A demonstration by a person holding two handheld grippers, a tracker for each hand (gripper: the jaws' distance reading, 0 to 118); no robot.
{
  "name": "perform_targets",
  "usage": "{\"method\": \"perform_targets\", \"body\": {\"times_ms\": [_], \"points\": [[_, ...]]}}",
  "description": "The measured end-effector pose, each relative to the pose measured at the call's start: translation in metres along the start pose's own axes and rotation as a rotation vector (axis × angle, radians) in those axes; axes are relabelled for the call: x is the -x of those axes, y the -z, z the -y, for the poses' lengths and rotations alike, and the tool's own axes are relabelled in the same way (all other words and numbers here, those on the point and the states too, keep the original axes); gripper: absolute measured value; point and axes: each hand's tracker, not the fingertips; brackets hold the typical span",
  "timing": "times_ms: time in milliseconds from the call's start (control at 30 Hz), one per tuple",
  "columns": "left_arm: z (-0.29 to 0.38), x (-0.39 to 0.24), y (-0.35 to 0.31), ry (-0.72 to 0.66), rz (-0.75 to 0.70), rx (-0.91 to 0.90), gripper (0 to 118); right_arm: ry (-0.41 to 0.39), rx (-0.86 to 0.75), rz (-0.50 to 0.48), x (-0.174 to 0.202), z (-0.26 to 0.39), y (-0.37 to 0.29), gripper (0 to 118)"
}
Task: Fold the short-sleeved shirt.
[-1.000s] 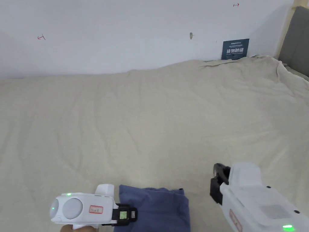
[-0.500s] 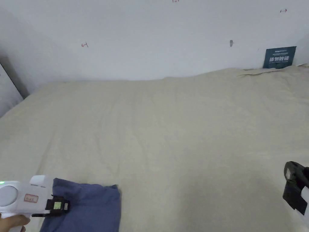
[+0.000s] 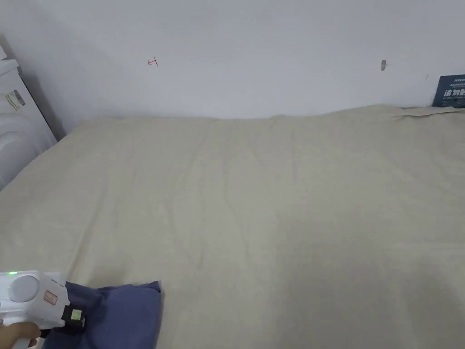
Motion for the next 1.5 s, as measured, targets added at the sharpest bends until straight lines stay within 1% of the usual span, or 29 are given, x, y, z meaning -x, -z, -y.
{"method": "perform_targets", "body": {"times_ms": [67,133,200,233,333,400,500,567,667,767,833,967,1067,1133,1167,1200,1267,1300,1333,1467,1500], "points": [[0.003,-0.001,0.003,-0.008,-0.066,-0.025,69,-0.005,0.001,0.0,0.001,-0.002,0.0,0],[0.01,-0.006,-0.004,-0.003,-0.097,-0.062,85,-0.009,-0.002,0.0,0.002,-0.004,-0.002,0],[0.015,-0.007,-0.01,-0.011,-0.138,-0.121,105,-0.008,-0.003,-0.007,0.0,-0.005,-0.003,0],[0.015,-0.008,-0.018,-0.028,-0.16,-0.144,108,-0.009,-0.006,-0.01,0.001,-0.007,-0.004,0],[0.019,-0.01,-0.038,-0.055,-0.116,-0.199,109,-0.01,-0.014,-0.016,-0.002,-0.009,-0.008,0],[0.02,-0.011,-0.058,-0.087,-0.093,-0.277,109,-0.013,-0.022,-0.019,-0.002,-0.012,-0.011,0],[0.026,-0.018,-0.093,-0.153,-0.041,-0.439,109,-0.019,-0.04,-0.026,-0.005,-0.017,-0.013,0],[0.038,-0.027,-0.122,-0.195,0.027,-0.593,109,-0.038,-0.062,-0.033,-0.008,-0.02,-0.014,0],[0.049,-0.037,-0.153,-0.192,0.098,-0.795,110,-0.055,-0.09,-0.048,-0.009,-0.025,-0.015,0],[0.053,-0.054,-0.178,-0.172,0.094,-0.889,116,-0.063,-0.121,-0.06,-0.011,-0.028,-0.017,0],[0.063,-0.07,-0.194,-0.156,0.101,-0.992,117,-0.077,-0.151,-0.061,-0.011,-0.03,-0.019,0],[0.082,-0.114,-0.215,-0.095,0.11,-1.133,116,-0.083,-0.203,-0.068,-0.014,-0.029,-0.024,0],[0.099,-0.151,-0.226,-0.065,0.121,-1.207,115,-0.112,-0.24,-0.052,-0.015,-0.028,-0.027,0],[0.108,-0.171,-0.228,-0.071,0.149,-1.247,111,-0.119,-0.253,-0.047,-0.018,-0.025,-0.028,0],[0.109,-0.178,-0.222,-0.056,0.16,-1.264,107,-0.122,-0.26,-0.047,-0.02,-0.025,-0.029,0],[0.114,-0.19,-0.222,-0.017,0.155,-1.286,100,-0.125,-0.269,-0.042,-0.022,-0.025,-0.03,0],[0.123,-0.212,-0.22,0.035,0.139,-1.327,81,-0.126,-0.28,-0.037,-0.025,-0.023,-0.031,0],[0.128,-0.225,-0.219,0.063,0.139,-1.34,69,-0.126,-0.28,-0.033,-0.027,-0.023,-0.032,0],[0.131,-0.234,-0.218,0.061,0.141,-1.339,64,-0.123,-0.281,-0.032,-0.029,-0.023,-0.033,0],[0.146,-0.274,-0.21,0.099,0.13,-1.361,58,-0.12,-0.283,-0.023,-0.035,-0.018,-0.036,0],[0.149,-0.282,-0.207,0.11,0.136,-1.37,50,-0.118,-0.283,-0.023,-0.036,-0.017,-0.037,0]]}}
